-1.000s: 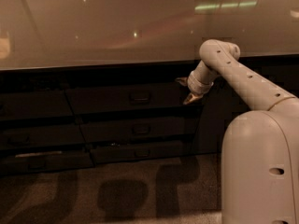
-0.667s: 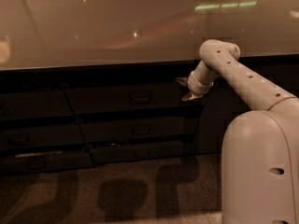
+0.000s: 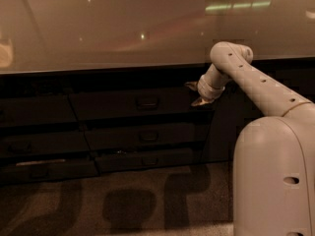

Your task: Open top drawer

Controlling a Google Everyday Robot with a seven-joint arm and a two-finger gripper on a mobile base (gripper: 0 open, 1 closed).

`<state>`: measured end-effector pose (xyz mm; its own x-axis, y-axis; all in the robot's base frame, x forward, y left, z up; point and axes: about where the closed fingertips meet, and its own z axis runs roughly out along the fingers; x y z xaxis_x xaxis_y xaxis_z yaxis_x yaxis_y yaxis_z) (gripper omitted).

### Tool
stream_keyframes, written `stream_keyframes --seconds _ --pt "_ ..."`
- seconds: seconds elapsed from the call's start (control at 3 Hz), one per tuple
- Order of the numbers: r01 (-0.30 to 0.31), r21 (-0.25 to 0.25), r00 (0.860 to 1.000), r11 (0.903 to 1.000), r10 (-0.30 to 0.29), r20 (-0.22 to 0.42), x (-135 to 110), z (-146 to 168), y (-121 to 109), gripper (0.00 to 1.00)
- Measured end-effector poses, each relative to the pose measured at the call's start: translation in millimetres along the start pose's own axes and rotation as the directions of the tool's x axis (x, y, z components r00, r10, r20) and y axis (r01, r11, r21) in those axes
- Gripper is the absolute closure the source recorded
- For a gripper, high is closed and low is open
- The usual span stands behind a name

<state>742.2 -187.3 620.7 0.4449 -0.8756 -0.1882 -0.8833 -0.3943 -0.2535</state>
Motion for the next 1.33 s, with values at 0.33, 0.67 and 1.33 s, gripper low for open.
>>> stream_keyframes --seconds 0.33,0.67,1.33 --pt "0.0 0.0 1.0 1.0 0.0 0.0 -0.4 -3.0 -1.0 1.0" --pt "0.004 -0.01 1.0 0.9999 -0.003 0.001 -2.5 -2.0 -2.3 1.0" --pt "0.008 0.008 1.0 0.9999 -0.008 -0.002 -2.5 -11.9 -0.3 1.0"
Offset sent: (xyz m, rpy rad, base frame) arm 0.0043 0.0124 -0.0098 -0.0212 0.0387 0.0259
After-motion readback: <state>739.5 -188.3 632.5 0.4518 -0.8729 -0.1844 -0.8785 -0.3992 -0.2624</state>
